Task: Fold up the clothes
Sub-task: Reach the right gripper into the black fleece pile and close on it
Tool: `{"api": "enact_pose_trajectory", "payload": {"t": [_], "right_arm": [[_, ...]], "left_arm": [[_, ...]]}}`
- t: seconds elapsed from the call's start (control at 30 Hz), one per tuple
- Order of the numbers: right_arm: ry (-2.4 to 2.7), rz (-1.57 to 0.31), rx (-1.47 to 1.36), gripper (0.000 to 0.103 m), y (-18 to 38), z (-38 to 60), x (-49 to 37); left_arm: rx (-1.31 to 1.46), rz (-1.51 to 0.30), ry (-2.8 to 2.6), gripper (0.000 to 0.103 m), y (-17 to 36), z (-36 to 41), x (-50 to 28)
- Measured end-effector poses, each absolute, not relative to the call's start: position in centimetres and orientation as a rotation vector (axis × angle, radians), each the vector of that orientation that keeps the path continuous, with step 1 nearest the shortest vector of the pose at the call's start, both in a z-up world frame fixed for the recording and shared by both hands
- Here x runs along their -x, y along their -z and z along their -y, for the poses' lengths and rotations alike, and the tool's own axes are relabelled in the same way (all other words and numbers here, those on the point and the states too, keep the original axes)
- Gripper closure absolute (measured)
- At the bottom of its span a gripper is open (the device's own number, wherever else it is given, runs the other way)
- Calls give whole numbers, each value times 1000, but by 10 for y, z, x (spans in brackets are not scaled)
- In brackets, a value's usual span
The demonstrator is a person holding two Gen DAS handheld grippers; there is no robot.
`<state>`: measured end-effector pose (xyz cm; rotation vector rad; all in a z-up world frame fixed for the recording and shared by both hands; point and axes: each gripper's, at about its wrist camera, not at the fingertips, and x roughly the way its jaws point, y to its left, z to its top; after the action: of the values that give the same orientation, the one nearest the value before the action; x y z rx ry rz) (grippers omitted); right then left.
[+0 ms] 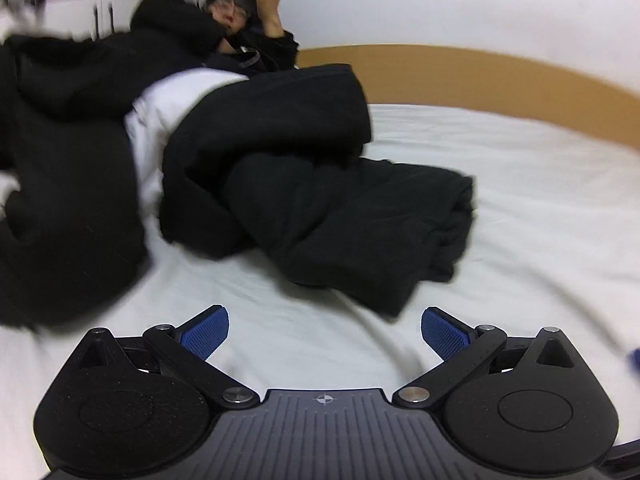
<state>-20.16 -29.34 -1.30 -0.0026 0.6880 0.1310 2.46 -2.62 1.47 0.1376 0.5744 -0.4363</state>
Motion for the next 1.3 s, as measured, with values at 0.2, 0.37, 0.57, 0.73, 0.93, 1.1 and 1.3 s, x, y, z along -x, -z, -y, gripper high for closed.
{"api": "enact_pose_trajectory", "payload": {"t": [0.2, 0.37, 0.57, 0.73, 0.93, 1.1, 1.3], "right_arm": [[-132, -687, 1, 0, 13, 294, 201], [-124, -688, -6, 0, 13, 292, 200], [-110, -645, -97, 0, 3, 290, 168], [-193, -540, -299, 1, -43, 306, 121], [-267, -585, 58, 3, -75, 239, 81], [-294, -639, 139, 22, -53, 198, 63], [-305, -687, 91, 33, -39, 207, 63]], "left_arm": [[-69, -642, 420, 1, -2, 27, -16], [-37, -663, 375, 1, 12, 38, -10], [-47, -703, 349, 1, 16, 55, -19], [3, -760, 283, 1, 14, 66, -31], [-29, -768, 243, 1, 19, 86, -40], [-51, -773, 208, 0, 20, 79, -42], [-15, -776, 130, 0, 22, 36, -47]]}}
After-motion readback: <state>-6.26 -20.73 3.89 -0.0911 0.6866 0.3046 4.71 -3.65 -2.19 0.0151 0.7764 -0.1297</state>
